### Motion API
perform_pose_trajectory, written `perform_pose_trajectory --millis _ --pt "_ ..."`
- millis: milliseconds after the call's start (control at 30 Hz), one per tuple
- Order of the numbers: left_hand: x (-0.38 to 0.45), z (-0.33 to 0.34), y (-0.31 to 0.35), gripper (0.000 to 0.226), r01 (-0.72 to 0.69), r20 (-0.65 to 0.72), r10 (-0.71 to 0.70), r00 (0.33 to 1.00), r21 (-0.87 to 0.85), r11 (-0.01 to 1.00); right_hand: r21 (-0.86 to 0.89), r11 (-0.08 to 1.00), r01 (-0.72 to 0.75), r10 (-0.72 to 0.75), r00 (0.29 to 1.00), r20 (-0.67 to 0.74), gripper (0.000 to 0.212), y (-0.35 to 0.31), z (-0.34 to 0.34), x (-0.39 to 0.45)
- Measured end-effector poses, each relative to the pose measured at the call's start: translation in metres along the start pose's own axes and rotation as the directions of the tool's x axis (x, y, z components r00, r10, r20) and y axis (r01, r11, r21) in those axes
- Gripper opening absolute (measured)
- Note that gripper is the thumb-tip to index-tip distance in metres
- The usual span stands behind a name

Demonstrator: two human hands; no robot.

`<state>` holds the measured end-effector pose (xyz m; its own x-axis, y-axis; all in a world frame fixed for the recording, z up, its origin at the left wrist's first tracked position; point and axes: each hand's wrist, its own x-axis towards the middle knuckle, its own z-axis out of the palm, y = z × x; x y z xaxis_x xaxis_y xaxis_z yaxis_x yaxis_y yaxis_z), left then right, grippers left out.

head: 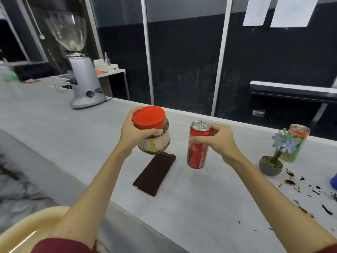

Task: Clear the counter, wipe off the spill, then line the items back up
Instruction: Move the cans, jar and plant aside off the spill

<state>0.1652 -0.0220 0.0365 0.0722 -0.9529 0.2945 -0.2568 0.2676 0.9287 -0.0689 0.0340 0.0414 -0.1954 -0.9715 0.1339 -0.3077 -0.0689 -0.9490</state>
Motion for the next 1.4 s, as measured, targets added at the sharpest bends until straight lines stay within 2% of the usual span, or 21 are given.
perform_pose_trajectory --millis 300,567,1000,1200,1300,1400 --pt "0.057 -0.135 -0.078 0.089 0.111 -0.104 -0.106 0.989 0.05 0.993 0.099 0.995 -0.014 0.01 0.999 0.042 0.055 -0.023 0.164 0.093" --pt "0.07 -0.173 -0.13 0.092 0.156 -0.116 -0.151 0.982 0.035 0.987 0.033 0.998 -0.055 0.052 0.996 0.075 0.06 -0.015 0.246 0.143" --pt "0.075 -0.163 -0.156 0.093 0.16 -0.04 -0.159 0.987 0.027 0.987 -0.027 0.999 -0.036 0.039 0.994 0.103 0.064 -0.002 0.268 0.16" --pt "0.073 -0.169 -0.144 0.11 0.162 0.04 -0.166 0.985 0.088 0.983 -0.056 0.998 -0.033 0.04 0.99 0.132 0.077 -0.001 0.264 0.157" --pt "0.074 -0.162 -0.118 0.103 0.033 0.027 -0.042 0.999 0.266 0.963 -0.057 0.998 -0.018 0.024 0.994 0.109 0.08 -0.005 0.25 0.151" --pt "0.079 -0.135 -0.082 0.091 -0.175 0.158 0.128 0.979 0.34 0.924 -0.048 0.999 0.012 -0.011 1.0 0.022 0.076 -0.012 0.22 0.139"
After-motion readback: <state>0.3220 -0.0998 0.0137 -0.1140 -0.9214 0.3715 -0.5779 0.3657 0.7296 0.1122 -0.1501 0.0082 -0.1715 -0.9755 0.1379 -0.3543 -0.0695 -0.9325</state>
